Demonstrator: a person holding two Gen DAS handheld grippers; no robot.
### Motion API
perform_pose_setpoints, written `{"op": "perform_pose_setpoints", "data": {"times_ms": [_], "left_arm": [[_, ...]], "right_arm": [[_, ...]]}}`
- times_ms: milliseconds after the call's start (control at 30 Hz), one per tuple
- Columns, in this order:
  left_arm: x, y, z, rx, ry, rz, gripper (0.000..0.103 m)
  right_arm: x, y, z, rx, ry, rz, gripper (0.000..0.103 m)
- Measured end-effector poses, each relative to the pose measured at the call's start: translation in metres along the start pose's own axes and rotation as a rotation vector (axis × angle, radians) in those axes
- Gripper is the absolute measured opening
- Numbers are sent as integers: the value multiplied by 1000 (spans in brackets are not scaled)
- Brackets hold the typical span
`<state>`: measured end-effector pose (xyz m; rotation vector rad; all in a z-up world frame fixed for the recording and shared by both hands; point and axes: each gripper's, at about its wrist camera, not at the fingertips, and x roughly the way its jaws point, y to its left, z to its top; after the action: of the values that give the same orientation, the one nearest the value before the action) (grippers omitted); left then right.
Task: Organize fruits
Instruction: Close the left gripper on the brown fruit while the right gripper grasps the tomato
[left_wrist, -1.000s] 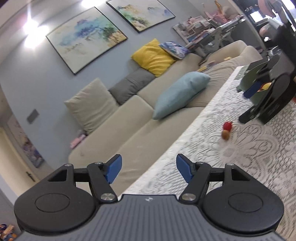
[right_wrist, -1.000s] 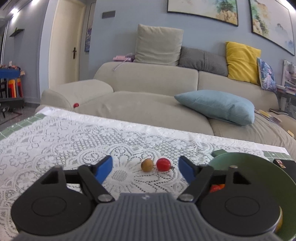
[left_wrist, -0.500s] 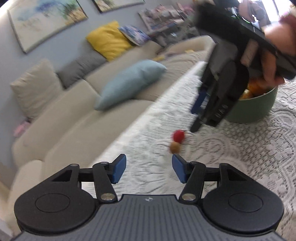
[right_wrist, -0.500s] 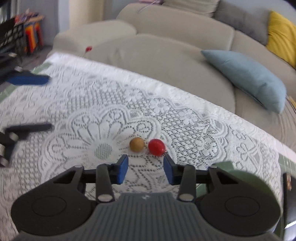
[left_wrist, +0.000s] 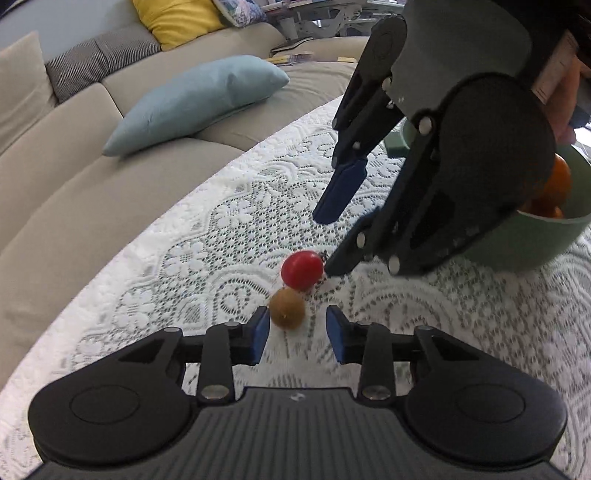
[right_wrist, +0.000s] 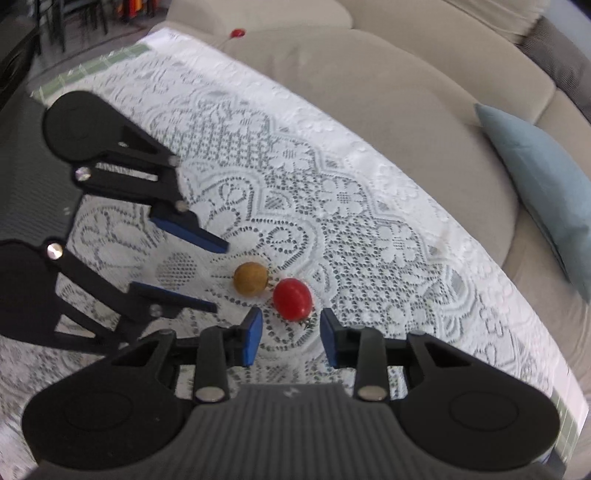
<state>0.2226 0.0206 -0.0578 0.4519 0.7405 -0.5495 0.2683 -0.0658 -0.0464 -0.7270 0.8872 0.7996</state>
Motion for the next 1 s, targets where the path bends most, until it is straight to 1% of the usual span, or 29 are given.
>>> {"op": "perform_pose_setpoints", "data": {"times_ms": [100,167,333,433,500,667,833,900,1000], "left_arm": [[11,0,2,5,10,0,41],[15,1,2,9,15,2,40],[22,6,3,-11,17,5,34],[23,9,4,-27,13,8,27],[24,10,4,-40,9,11,27],[20,12,-2,-100,-5,28,27],[3,15,-8,-214,-30,65,26],[-6,15,-10,-248,-45,72,26],[-16,15,-11,-291,-58,80,26]], "right_arm": [[9,-3,2,-42,21,15,32],[14,-3,3,-75,36,8,32],[22,-6,6,-98,49,30,32],[25,-5,8,-107,53,32,32],[27,-6,10,-105,53,35,32],[35,-4,12,-105,63,42,32],[42,-5,15,-90,68,39,31],[43,-5,15,-76,67,45,26],[42,-6,16,-50,66,46,24]]}}
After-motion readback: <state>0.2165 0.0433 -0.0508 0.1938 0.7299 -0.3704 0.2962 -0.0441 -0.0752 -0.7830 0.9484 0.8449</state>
